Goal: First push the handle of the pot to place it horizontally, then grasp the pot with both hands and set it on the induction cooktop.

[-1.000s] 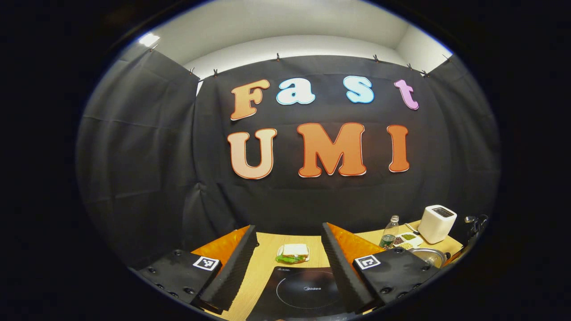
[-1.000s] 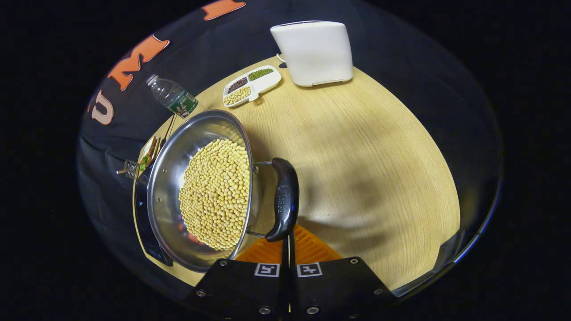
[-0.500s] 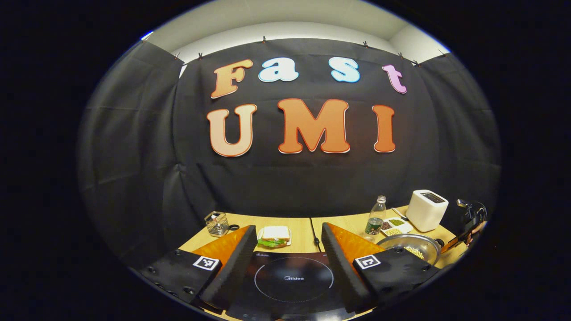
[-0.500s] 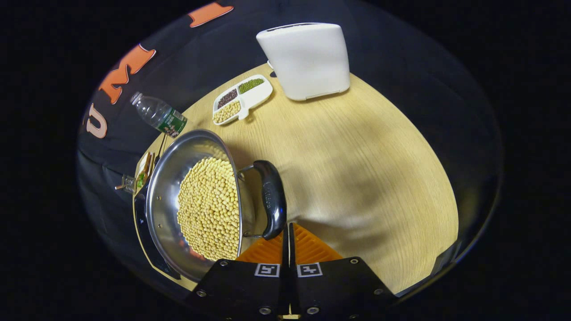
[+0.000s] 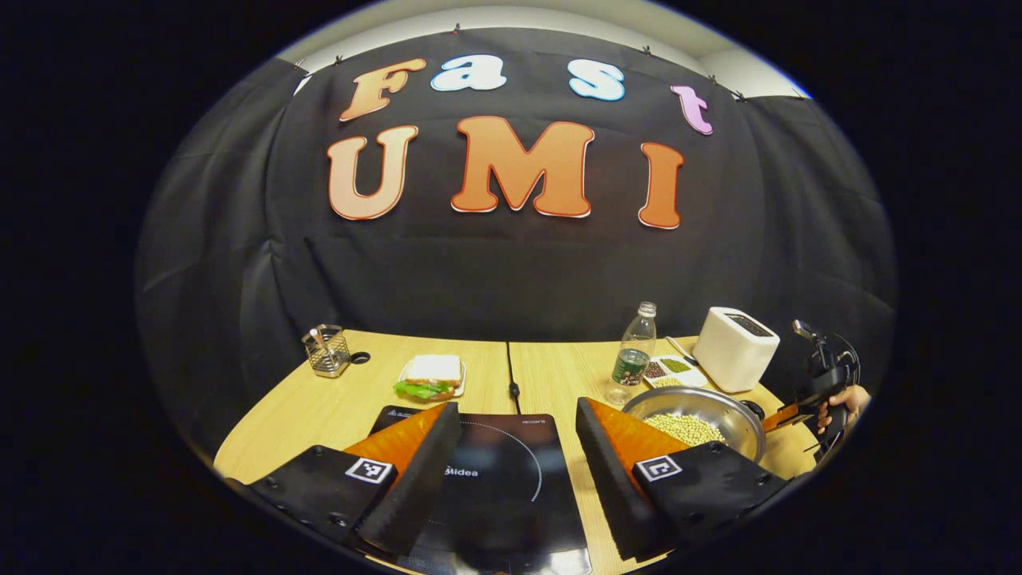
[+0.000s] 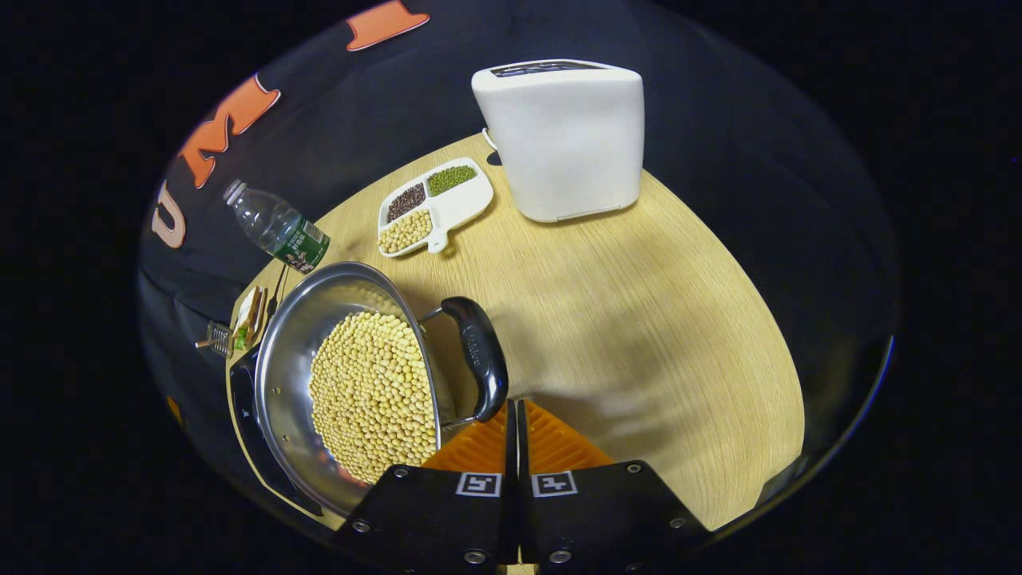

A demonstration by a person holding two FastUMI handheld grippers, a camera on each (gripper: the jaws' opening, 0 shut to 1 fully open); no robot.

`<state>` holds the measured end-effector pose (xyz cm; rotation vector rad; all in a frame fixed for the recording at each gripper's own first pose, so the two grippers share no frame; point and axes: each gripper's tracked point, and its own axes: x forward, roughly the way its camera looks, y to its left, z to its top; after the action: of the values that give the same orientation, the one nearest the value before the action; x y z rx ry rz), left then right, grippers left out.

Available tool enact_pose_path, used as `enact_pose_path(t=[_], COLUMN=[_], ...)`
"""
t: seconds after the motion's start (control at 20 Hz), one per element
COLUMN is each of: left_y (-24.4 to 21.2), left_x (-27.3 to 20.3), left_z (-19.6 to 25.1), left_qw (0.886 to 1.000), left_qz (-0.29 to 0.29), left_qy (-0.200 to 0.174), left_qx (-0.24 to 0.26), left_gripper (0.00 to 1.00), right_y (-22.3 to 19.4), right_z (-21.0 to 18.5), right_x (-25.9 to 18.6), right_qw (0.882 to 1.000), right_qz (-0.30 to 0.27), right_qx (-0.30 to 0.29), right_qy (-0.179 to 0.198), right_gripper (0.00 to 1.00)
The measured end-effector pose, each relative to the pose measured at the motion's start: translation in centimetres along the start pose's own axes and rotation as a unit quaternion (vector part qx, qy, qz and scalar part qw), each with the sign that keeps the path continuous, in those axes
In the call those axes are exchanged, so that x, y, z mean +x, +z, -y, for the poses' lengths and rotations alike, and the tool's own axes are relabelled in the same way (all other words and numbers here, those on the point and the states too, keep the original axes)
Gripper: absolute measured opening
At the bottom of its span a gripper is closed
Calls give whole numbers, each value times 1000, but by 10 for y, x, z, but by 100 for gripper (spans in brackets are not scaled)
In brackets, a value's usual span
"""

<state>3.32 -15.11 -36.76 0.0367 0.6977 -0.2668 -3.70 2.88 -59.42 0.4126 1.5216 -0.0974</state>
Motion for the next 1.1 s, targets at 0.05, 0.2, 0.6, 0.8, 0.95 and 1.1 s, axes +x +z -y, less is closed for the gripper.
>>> enact_pose_path(t=[0.05,0.2,0.6,0.8,0.95,1.1], left_y=[-5,-24,-74,-100,-121,-136], left_x=[4,14,47,70,85,96], left_z=[4,16,78,101,106,110], left_qw=[1000,999,990,983,977,973], left_qz=[-8,-34,-130,-174,-207,-226], left_qy=[-1,-9,-60,-64,-60,-54], left_qx=[3,12,0,-2,-2,-4], left_gripper=[95,95,96,96,96,96], right_y=[0,-2,23,24,27,31], right_z=[-1,-10,-15,-28,-31,-23], right_x=[-1,-18,-52,-50,-41,-30], right_qw=[1000,1000,997,995,994,993], right_qz=[1,8,68,74,77,84], right_qx=[1,-5,-38,-51,-67,-81], right_qy=[1,23,27,42,34,6], right_gripper=[0,1,49,78,88,92])
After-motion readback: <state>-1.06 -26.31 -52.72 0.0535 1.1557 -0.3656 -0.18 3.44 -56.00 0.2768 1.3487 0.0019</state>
